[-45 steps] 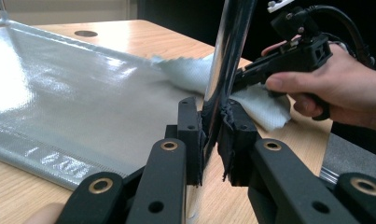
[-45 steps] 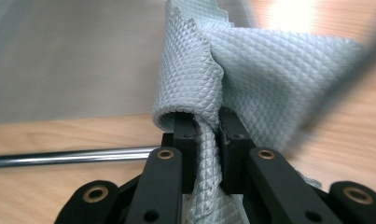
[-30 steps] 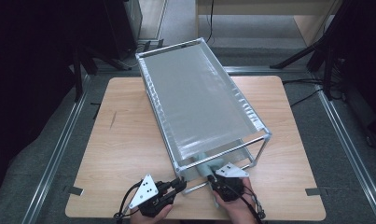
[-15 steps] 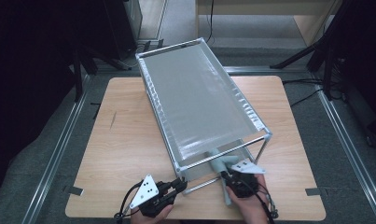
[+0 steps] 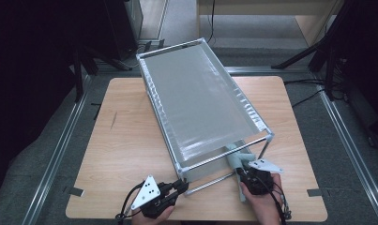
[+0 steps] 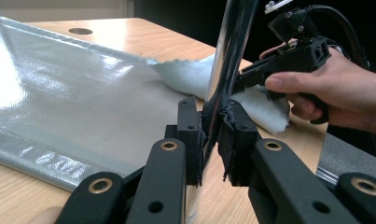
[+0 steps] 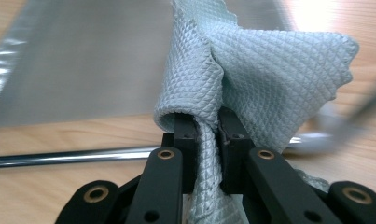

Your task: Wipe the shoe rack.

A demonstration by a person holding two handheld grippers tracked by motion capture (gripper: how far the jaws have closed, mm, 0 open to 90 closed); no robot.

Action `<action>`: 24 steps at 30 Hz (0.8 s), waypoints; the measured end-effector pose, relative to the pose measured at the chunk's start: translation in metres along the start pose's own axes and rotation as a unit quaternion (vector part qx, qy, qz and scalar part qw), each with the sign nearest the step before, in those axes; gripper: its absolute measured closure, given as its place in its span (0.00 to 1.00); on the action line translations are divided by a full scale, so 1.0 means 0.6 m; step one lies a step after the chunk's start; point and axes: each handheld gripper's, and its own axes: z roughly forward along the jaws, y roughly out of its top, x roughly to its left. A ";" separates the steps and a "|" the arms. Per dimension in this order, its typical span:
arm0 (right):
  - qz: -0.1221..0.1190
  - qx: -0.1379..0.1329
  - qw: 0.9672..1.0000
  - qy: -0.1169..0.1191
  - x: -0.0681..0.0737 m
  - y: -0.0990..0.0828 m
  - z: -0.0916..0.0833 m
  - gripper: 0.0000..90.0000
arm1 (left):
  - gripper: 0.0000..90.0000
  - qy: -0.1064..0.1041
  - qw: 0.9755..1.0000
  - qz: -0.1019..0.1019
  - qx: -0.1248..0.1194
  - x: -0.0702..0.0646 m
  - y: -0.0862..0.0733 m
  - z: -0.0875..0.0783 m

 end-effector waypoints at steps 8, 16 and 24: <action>-0.050 0.014 0.996 0.070 0.091 -0.007 0.027 0.88 | 0.88 -0.006 1.000 0.003 -0.001 -0.006 -0.001 0.005; -0.085 0.018 0.992 0.087 0.130 -0.013 0.037 0.78 | 0.89 -0.002 1.000 0.019 0.007 -0.010 0.002 0.003; -0.076 0.016 0.995 0.064 0.095 -0.011 0.036 0.85 | 0.86 -0.008 1.000 0.021 0.007 -0.014 0.006 -0.006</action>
